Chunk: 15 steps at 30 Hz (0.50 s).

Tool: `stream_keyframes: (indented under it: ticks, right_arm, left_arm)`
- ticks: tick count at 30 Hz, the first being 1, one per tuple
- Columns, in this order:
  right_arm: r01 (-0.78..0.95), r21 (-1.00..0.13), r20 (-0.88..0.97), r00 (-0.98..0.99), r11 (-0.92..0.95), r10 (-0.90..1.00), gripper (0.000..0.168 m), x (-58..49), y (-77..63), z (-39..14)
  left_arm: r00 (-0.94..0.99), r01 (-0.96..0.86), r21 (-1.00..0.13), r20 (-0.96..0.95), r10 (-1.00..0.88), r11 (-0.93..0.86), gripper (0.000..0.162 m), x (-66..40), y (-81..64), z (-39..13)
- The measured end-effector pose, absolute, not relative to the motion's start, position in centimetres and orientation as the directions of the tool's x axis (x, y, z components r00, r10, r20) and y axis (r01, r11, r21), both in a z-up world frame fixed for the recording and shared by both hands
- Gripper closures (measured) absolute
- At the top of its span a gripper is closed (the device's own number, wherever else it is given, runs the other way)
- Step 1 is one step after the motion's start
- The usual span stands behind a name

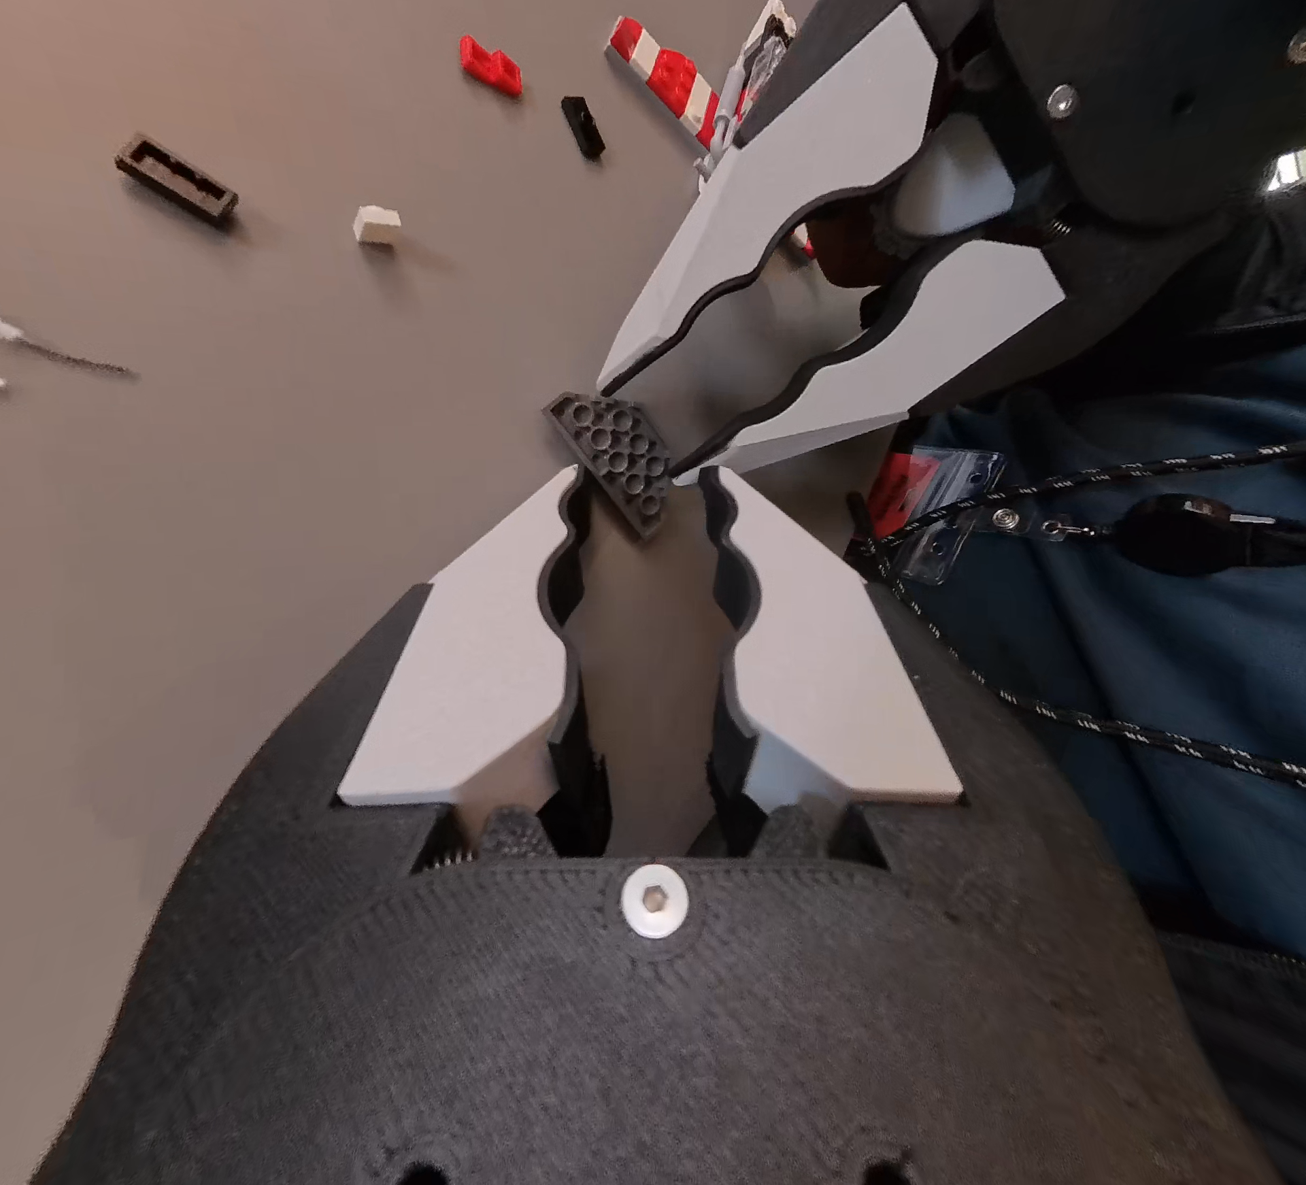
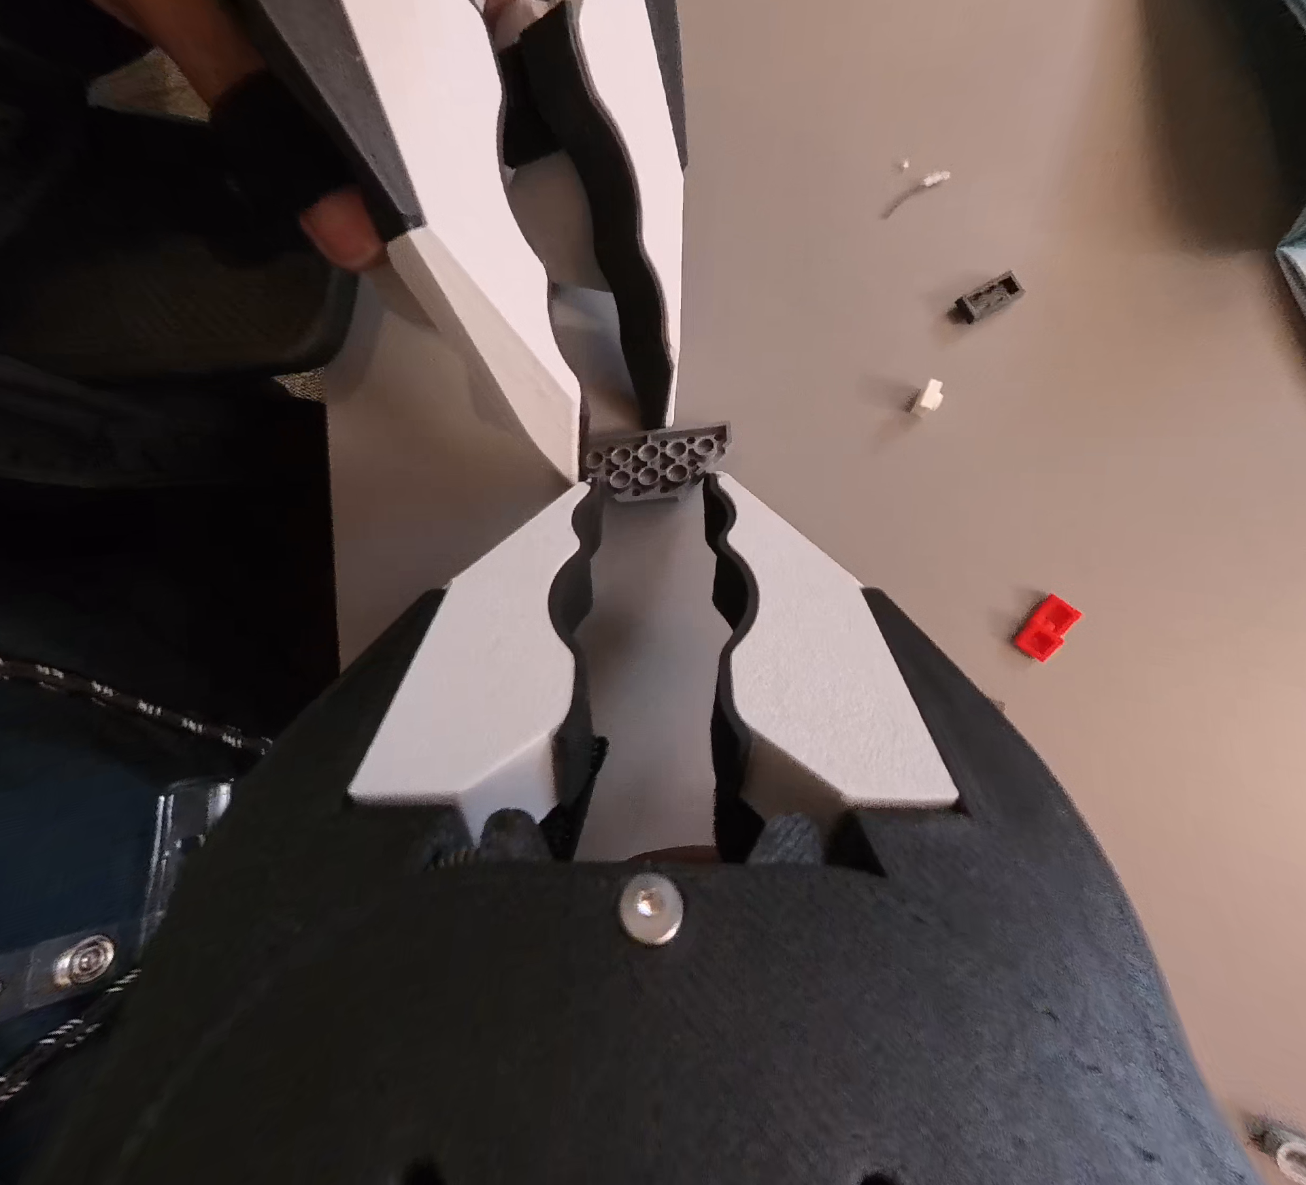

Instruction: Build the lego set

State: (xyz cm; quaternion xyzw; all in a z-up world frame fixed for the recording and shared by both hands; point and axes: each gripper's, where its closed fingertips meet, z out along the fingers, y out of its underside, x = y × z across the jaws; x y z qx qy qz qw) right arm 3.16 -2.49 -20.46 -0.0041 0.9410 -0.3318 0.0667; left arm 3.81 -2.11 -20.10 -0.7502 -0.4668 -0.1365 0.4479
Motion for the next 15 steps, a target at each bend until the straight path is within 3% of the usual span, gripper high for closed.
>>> stream_keyframes:
  ticks: [15]
  right_arm:
    - [0.063, -0.674, -0.201, -0.975, 0.736, -0.100, 0.136, 4.3, -3.3, -19.5]
  left_arm:
    - [0.566, 0.801, -0.575, 0.640, 0.520, -0.166, 0.115, 5.2, -1.8, -19.6]
